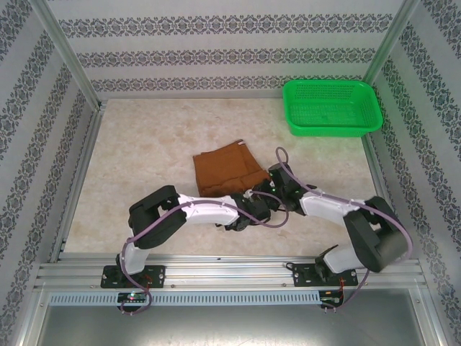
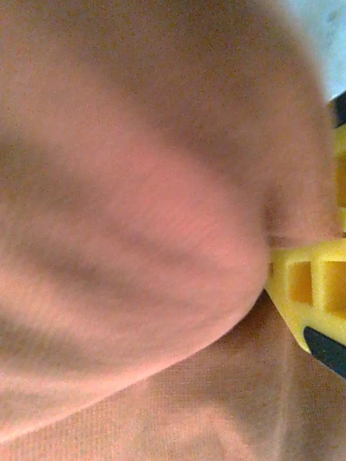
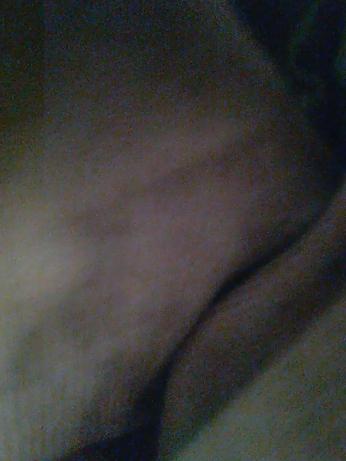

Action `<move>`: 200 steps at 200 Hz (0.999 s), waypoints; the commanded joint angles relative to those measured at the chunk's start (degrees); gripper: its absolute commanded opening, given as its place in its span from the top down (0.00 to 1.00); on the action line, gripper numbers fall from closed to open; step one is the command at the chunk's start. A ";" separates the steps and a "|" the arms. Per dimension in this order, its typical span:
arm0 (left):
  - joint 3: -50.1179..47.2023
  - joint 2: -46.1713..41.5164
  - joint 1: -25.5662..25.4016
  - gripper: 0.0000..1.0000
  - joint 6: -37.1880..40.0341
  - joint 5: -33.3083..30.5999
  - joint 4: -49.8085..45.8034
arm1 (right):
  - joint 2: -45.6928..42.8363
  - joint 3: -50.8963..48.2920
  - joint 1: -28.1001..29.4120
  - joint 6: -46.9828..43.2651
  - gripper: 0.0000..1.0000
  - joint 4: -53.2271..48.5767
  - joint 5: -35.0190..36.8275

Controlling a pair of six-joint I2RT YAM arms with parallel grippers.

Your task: Roll up the long pants

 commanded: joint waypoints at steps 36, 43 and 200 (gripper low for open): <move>-3.86 2.70 6.65 0.99 1.19 11.72 -1.83 | -11.24 -3.12 0.63 -3.01 1.00 -19.59 -1.89; -3.53 1.77 6.57 0.99 1.31 12.13 -2.07 | -11.10 -3.03 0.20 -3.27 1.00 -19.78 -1.72; -0.26 -15.59 12.70 1.00 -1.18 66.56 1.11 | 0.38 16.46 -7.53 -20.91 0.15 -28.84 1.51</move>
